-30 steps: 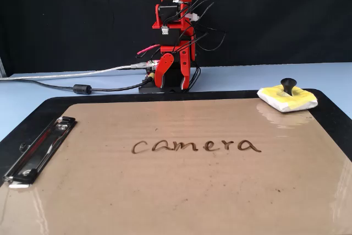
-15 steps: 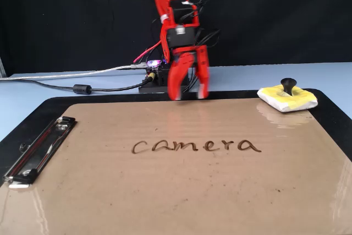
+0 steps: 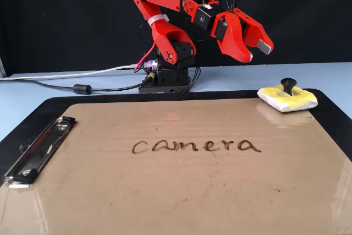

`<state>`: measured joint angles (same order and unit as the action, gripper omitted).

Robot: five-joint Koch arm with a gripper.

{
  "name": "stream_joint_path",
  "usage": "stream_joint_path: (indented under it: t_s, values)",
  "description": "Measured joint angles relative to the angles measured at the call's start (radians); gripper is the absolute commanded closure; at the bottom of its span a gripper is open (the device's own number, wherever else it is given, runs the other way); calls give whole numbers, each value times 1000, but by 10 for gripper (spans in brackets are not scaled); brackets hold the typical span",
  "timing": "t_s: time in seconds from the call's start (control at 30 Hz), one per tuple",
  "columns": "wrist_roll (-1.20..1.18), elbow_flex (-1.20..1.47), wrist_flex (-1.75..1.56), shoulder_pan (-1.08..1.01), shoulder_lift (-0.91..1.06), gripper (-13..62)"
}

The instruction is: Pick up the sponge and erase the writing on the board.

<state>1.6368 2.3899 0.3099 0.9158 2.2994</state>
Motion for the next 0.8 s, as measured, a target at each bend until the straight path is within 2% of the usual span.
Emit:
stream_joint_path:
  t_s: [0.13, 0.27, 0.4, 0.8]
  values:
    - [0, -38, -20, 78, -89, 158]
    - [0, -133, -160, 184, -295, 159]
    - [0, -156, -279, 201, -494, 159]
    - [-3, -55, -302, 253, -512, 163]
